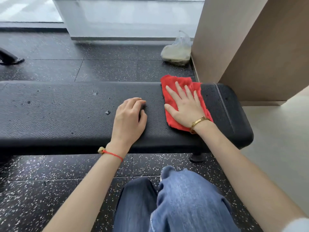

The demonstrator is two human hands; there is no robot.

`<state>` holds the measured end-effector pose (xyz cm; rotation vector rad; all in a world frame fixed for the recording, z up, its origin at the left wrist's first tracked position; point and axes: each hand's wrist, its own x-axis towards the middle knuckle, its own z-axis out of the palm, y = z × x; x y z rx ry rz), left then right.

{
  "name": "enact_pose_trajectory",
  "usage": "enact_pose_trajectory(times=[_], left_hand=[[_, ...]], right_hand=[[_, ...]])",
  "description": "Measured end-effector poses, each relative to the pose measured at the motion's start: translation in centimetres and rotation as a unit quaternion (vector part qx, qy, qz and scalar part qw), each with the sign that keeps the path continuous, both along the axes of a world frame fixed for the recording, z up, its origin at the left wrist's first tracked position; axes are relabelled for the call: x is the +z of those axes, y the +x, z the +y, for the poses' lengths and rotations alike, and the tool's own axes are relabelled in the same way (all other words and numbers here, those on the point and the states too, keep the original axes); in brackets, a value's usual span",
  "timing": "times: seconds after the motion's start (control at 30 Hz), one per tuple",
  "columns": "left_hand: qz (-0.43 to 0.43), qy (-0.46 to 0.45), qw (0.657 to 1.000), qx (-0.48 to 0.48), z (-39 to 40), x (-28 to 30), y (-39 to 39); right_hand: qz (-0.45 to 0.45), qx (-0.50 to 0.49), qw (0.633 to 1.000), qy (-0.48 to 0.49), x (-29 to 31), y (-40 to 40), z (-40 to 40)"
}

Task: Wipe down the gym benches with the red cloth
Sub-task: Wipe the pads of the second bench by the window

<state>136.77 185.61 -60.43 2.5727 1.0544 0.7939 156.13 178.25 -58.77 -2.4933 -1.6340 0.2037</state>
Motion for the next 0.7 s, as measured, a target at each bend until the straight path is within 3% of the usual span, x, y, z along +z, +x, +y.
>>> enact_pose_trajectory(times=[0.23,0.47,0.57,0.7], left_hand=[[0.019,-0.009,1.000,0.004,0.0,-0.1,-0.1],[0.032,-0.009,0.999,0.007,-0.3,-0.1,0.0],[0.027,-0.010,1.000,0.004,-0.2,-0.1,0.1],[0.022,-0.008,1.000,0.000,0.0,-0.4,-0.1]], right_hand=[[-0.017,0.051,0.998,0.040,-0.7,-1.5,-4.6],[0.002,-0.042,0.999,-0.002,0.0,1.6,0.1],[0.003,0.028,1.000,0.011,-0.3,-0.8,0.4],[0.008,0.081,0.995,0.056,-1.2,-1.5,-5.3]])
